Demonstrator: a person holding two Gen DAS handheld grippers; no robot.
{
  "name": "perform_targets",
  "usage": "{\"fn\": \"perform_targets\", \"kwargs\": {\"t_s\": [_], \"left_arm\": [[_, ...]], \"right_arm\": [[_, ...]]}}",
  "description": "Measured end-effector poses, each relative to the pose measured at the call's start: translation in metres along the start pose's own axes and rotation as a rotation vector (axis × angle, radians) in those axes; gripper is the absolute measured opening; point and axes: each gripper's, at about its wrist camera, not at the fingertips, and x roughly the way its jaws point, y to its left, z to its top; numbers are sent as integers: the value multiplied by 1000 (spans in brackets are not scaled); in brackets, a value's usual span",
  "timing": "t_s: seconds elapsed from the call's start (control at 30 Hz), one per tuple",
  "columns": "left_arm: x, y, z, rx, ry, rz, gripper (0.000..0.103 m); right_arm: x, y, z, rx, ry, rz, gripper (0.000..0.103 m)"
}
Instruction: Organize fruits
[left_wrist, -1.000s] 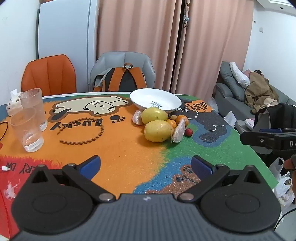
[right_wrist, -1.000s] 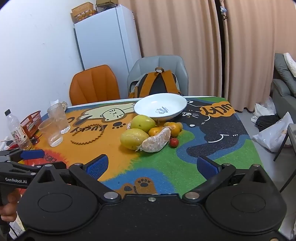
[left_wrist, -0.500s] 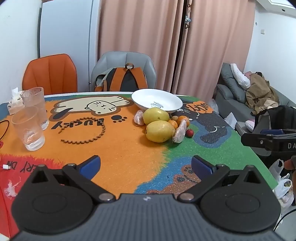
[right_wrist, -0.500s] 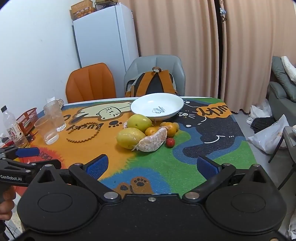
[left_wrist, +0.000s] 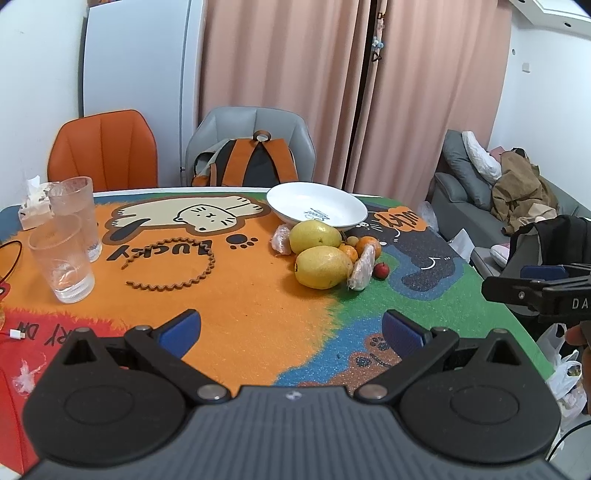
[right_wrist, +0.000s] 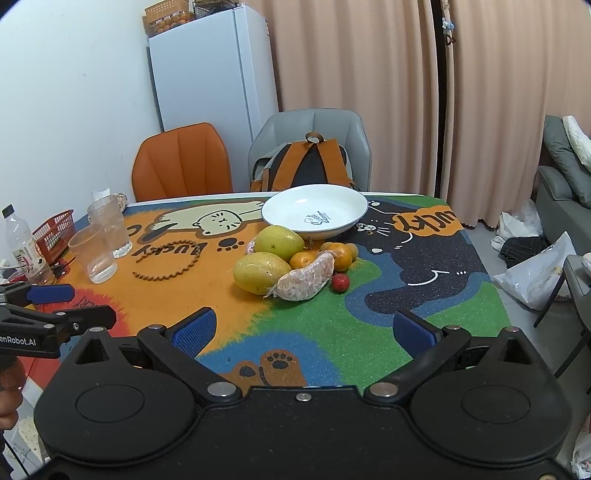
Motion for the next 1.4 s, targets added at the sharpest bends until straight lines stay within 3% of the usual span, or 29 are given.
{"fn": "perform_targets", "kwargs": {"t_s": [1.4], "left_arm": [[-3,0,1,6,-8,1,103]], "right_arm": [[-3,2,3,-5,-15,1,103]]}}
